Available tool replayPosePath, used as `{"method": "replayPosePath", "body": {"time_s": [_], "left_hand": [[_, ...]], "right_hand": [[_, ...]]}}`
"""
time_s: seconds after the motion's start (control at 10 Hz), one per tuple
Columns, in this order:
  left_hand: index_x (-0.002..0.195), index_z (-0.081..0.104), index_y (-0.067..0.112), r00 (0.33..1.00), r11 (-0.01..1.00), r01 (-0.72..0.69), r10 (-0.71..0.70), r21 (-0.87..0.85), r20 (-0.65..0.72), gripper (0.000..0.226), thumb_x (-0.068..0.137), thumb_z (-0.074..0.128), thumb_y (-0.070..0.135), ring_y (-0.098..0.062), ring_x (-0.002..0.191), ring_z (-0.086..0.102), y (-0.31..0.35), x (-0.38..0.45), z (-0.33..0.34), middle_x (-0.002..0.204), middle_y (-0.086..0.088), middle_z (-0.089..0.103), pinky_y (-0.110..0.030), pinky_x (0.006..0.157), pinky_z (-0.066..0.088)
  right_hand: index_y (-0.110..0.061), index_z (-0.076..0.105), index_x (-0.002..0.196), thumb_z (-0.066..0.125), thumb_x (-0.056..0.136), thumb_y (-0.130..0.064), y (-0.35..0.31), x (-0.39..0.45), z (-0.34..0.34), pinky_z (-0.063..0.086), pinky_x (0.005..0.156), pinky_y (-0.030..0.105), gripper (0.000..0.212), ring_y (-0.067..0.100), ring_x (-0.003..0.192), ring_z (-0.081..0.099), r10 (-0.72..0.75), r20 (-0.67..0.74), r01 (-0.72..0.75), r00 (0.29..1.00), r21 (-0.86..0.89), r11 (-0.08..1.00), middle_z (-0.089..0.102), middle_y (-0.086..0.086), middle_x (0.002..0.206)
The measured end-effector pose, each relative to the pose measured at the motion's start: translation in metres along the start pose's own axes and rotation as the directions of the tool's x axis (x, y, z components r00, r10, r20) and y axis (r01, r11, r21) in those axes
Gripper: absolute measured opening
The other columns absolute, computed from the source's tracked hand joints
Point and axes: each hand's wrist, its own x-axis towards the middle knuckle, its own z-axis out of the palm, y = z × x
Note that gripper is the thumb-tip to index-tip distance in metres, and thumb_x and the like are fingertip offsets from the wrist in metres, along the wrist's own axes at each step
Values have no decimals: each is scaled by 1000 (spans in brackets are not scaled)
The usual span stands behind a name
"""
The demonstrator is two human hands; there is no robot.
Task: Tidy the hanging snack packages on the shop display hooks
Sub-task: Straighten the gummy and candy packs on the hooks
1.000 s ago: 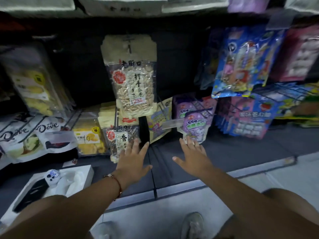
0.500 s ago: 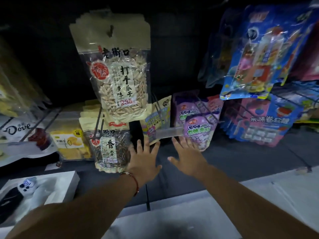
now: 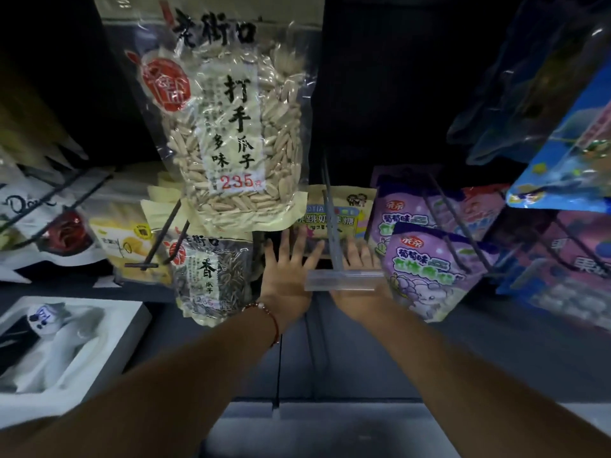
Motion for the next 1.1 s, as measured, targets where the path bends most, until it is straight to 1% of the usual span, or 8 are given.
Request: {"method": "replayPosePath", "body": {"time_s": [0.1, 0.3, 0.5, 0.6, 0.7, 0.8, 0.9, 1.1], "left_hand": [[154, -19, 35, 998, 996, 6, -11, -86, -65, 73, 102, 24, 61, -43, 150, -19, 7, 11, 4, 161, -8, -30, -66, 116, -3], [159, -6, 26, 995, 970, 0, -25, -242, -101, 89, 98, 57, 38, -37, 152, -16, 1, 41, 6, 165, -11, -20, -59, 109, -19], [154, -13, 33, 997, 973, -10, -9, -229, -82, 86, 98, 50, 51, -38, 153, -11, 1, 20, 10, 166, -7, -17, -63, 120, -3], [159, 1, 29, 995, 976, -41, 20, -215, -101, 81, 98, 52, 42, -35, 153, -7, -1, -5, 0, 168, -7, -10, -62, 121, 0], [159, -6, 27, 993, 994, -112, 111, 5, 34, 81, 99, 44, 46, -41, 151, -12, 2, -40, -25, 167, -9, -14, -63, 119, 4], [160, -1, 26, 989, 992, -128, 127, -2, 78, 80, 98, 44, 48, -43, 151, -9, 9, -69, -56, 168, -11, 1, -65, 119, 2], [159, -1, 27, 981, 982, -191, 191, 1, 26, 82, 97, 48, 49, -40, 150, 14, 26, -91, -75, 164, -12, 20, -62, 118, 7], [157, -16, 32, 965, 968, -246, 239, -59, -108, 93, 96, 51, 53, -42, 151, 8, 55, -102, -81, 167, -14, -2, -59, 119, 15]], "right_hand": [[-9, 55, 140, 87, 66, -41, -1, 15, -9, 47, 100, 58, 87, 47, 128, 52, 46, 17, -46, 999, -10, 999, 50, 26, 145], [-14, 9, 159, 59, 95, -42, 3, 35, -10, 7, 122, 50, 86, 42, 152, 3, -18, 5, 18, 1000, 20, 1000, -4, 21, 165], [-9, 22, 157, 40, 99, -41, -2, 11, -21, 19, 122, 52, 68, 40, 150, 18, -114, -64, 117, 991, 45, 992, 15, 22, 163], [-15, 0, 159, 36, 105, -40, 7, -19, -33, -4, 123, 41, 70, 31, 154, -2, -179, 98, 180, 979, 0, 984, -4, 13, 167], [-14, 3, 159, 45, 103, -39, 17, -57, -53, -9, 122, 40, 75, 30, 153, -8, -218, 109, 226, 970, -73, 971, -10, 13, 166], [-21, 11, 159, 50, 100, -36, 29, -88, -66, -10, 121, 43, 73, 32, 153, -8, -223, 103, 230, 969, -65, 971, -5, 12, 167], [-24, 0, 159, 53, 98, -38, 48, -114, -71, -8, 122, 46, 82, 34, 153, -7, -171, 101, 179, 980, -77, 981, -6, 11, 167], [-26, -2, 159, 50, 99, -45, 93, -150, -75, -3, 122, 53, 82, 39, 152, -9, 88, 88, -81, 992, -76, 994, -11, 10, 167]]}}
